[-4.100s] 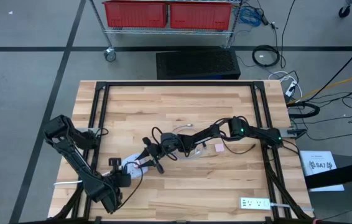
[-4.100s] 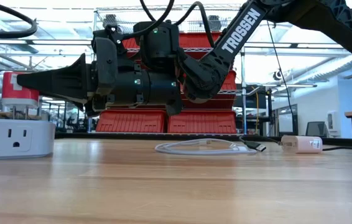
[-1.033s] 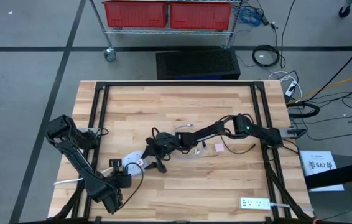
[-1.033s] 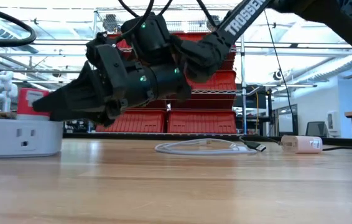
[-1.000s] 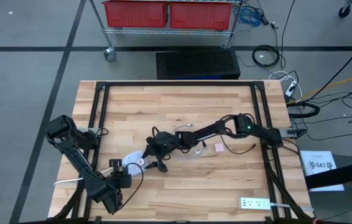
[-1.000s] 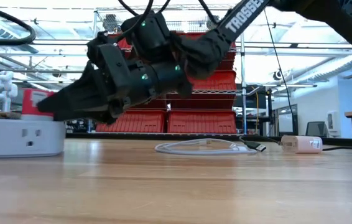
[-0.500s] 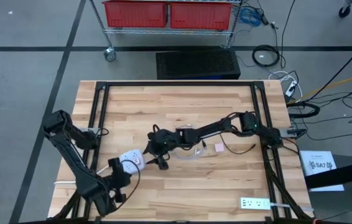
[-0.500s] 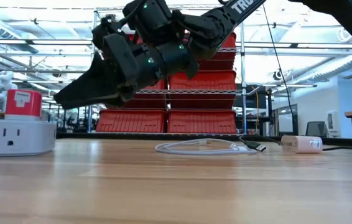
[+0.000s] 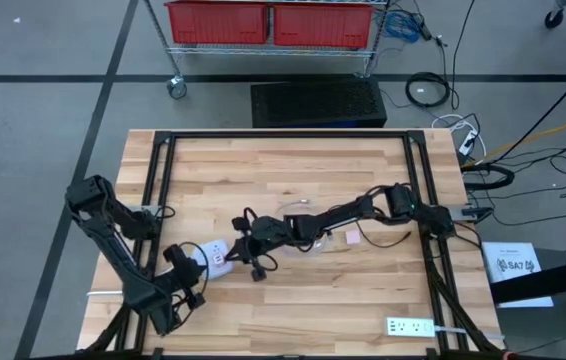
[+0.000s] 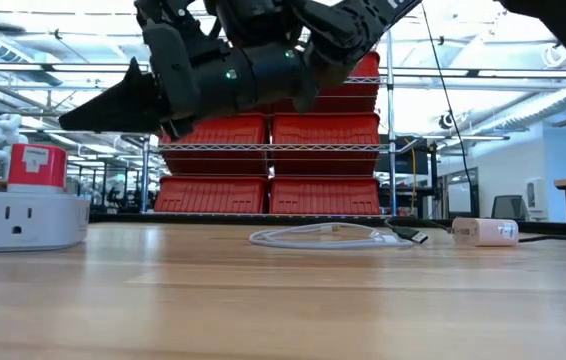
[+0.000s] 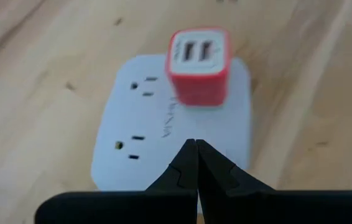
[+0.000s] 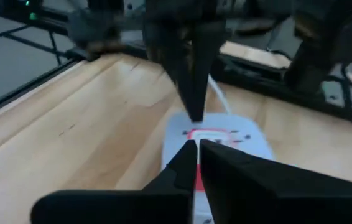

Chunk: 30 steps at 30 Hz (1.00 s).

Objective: Insert USB
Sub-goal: Insert the red charger adapter into the left white outlet extension

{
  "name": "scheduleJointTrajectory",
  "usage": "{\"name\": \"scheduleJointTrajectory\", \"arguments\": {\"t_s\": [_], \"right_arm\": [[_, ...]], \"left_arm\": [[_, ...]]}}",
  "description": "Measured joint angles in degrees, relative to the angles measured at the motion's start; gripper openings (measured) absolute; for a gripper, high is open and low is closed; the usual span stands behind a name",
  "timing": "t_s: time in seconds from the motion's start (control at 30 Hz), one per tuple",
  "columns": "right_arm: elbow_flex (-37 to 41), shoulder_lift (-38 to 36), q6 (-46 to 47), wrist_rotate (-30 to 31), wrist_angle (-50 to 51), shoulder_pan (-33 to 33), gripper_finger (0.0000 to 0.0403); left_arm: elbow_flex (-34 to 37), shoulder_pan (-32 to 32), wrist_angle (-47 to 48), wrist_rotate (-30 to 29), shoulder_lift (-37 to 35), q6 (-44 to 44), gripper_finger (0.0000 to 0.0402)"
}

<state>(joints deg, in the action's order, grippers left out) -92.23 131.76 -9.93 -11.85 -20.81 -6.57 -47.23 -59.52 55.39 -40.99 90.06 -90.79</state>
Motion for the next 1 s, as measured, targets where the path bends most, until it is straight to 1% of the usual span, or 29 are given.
{"name": "scheduleJointTrajectory", "arguments": {"t_s": [0.1, 0.2, 0.53, 0.7, 0.8, 0.93, 1.0], "right_arm": [[-2.07, 0.02, -1.29, -0.05, 0.12, 0.22, 0.0004], [-3.72, 0.17, -1.97, -0.12, 2.76, 0.43, 0.0002], [-3.95, 0.77, -2.45, -0.16, 4.54, 0.62, 0.0], [-3.95, 0.87, -0.84, -0.55, 4.34, 0.59, 0.0], [-3.93, 0.87, 0.06, -2.06, 4.53, 0.77, 0.0], [-3.94, 1.43, 0.67, -2.08, 4.64, 0.86, 0.0], [-3.9, 1.53, 0.87, -2.08, 4.23, 0.84, 0.0]], "left_arm": [[1.41, 0.36, -2.63, 0.09, 0.0, 0.1, 0.0], [2.23, 0.3, -4.17, 0.09, 0.02, 1.11, 0.0], [2.48, 0.3, -4.82, -0.52, 0.02, 1.88, 0.0], [2.52, 0.89, -7.29, -2.21, 0.04, 3.26, 0.0], [2.53, 1.65, -9.14, -2.84, 0.15, 6.03, 0.0], [2.54, 3.06, -11.65, -2.89, 0.2, 10.3, 0.0], [2.54, 3.7, -11.84, -2.93, 0.2, 11.11, 0.0]]}}
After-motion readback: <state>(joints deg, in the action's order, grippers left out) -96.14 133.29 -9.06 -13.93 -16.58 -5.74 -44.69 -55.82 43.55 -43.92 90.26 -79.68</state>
